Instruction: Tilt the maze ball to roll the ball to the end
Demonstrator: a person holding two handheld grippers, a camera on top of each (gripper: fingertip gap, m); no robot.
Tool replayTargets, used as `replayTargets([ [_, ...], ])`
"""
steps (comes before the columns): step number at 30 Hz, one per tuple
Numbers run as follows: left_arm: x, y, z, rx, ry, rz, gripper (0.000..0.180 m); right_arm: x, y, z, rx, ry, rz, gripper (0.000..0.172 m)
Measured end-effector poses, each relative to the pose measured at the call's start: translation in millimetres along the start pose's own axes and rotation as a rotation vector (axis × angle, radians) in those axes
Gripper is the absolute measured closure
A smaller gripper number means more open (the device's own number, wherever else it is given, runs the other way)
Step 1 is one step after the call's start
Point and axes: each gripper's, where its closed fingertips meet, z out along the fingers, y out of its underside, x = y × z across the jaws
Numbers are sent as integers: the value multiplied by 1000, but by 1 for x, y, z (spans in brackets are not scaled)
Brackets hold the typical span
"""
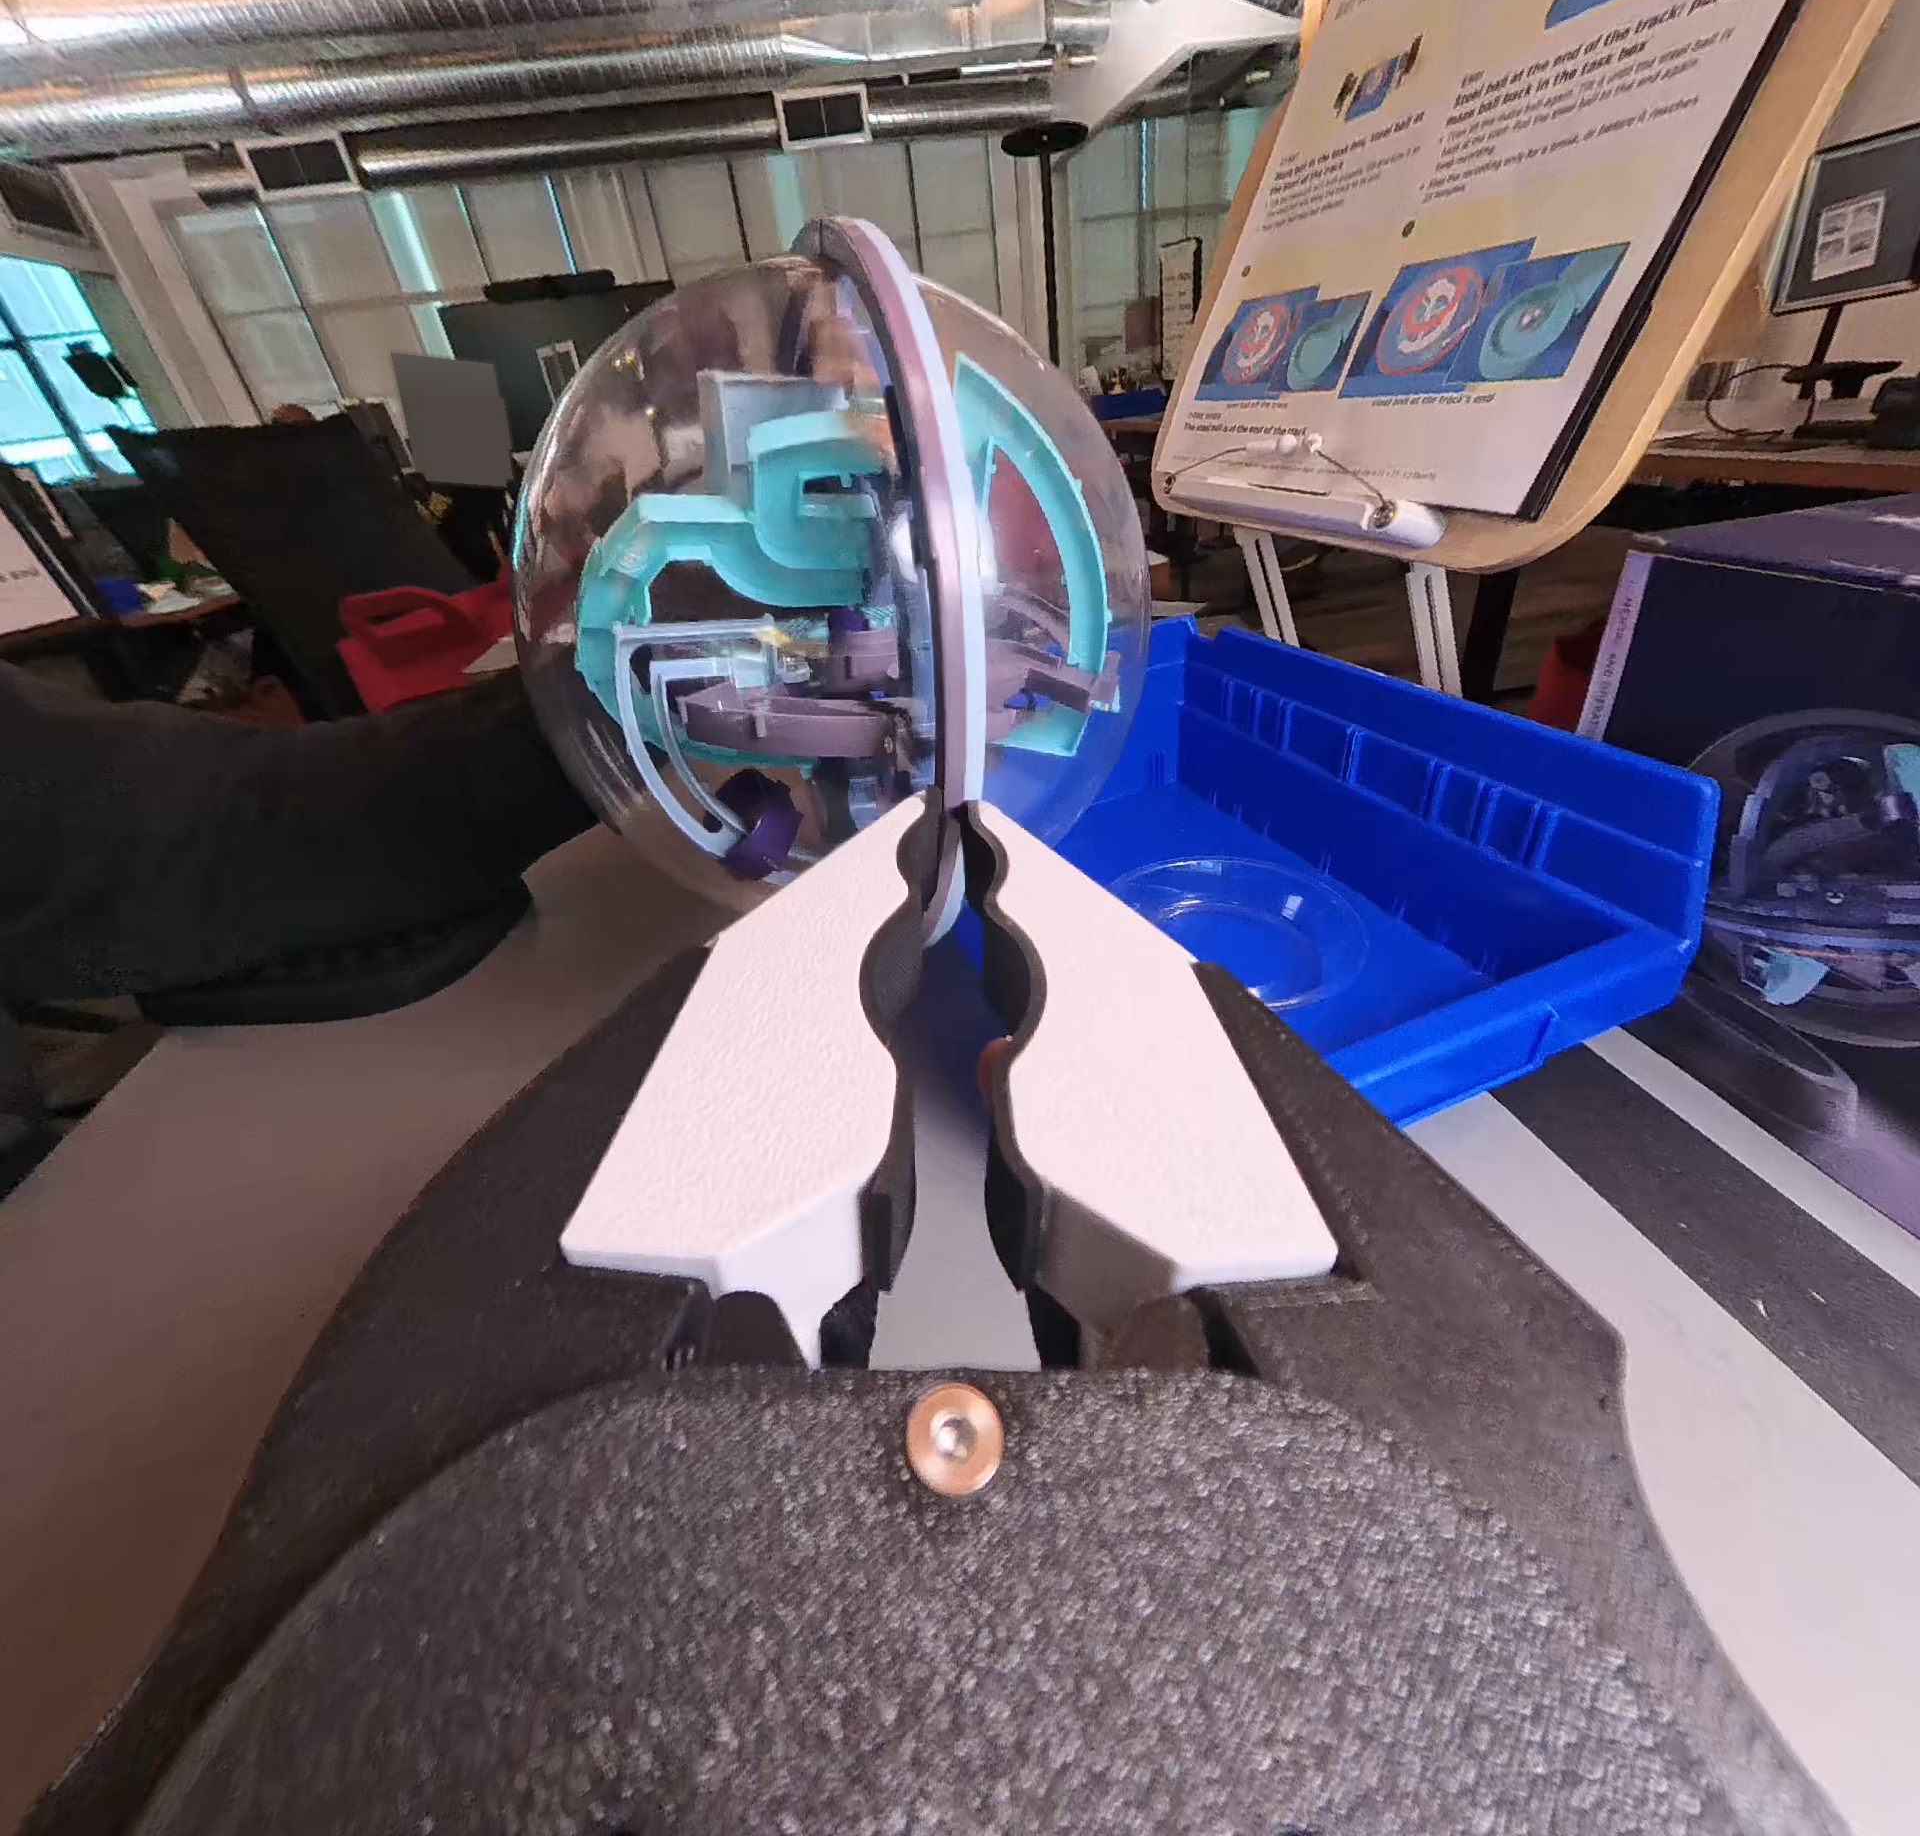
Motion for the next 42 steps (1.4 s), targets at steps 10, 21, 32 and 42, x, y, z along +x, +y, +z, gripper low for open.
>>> replayTargets([
  [10,8,19,11,-122,35,-45,174,-15,14,-22,-131,-107,87,171],
  [21,21,41,-2,-249,79,-148,175,-51,64,-19,-319,-269,201,172],
  [32,25,76,-13,-280,24,-163,174,-46,93,-13,-320,-187,258,161],
  [42,27,82,-28,-233,-42,-155,169,-45,99,-11,-303,-102,229,147],
])
